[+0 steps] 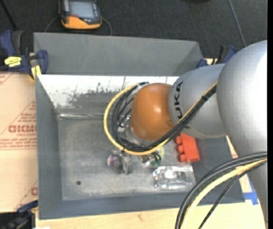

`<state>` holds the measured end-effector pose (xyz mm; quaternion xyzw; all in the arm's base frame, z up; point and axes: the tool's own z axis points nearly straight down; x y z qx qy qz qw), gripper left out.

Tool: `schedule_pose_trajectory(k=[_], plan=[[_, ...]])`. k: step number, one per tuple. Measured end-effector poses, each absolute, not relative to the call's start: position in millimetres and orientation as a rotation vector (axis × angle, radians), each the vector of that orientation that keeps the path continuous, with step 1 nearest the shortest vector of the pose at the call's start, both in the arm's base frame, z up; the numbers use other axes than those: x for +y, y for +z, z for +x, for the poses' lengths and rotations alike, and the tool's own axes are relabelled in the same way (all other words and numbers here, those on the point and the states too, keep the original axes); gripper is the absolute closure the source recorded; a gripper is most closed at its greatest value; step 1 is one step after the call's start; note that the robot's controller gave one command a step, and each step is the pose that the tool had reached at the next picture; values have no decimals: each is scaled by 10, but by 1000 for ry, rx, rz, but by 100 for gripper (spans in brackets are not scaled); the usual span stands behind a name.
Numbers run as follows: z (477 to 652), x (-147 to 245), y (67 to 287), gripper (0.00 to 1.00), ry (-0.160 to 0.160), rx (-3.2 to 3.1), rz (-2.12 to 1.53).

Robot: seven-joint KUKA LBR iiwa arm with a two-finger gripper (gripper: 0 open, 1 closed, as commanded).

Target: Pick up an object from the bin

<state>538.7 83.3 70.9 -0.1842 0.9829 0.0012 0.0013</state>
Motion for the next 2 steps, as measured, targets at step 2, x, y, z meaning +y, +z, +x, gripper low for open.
schedule_pose_trajectory(k=[2], plan=[[5588,555,2320,100,1,3118,-307]])
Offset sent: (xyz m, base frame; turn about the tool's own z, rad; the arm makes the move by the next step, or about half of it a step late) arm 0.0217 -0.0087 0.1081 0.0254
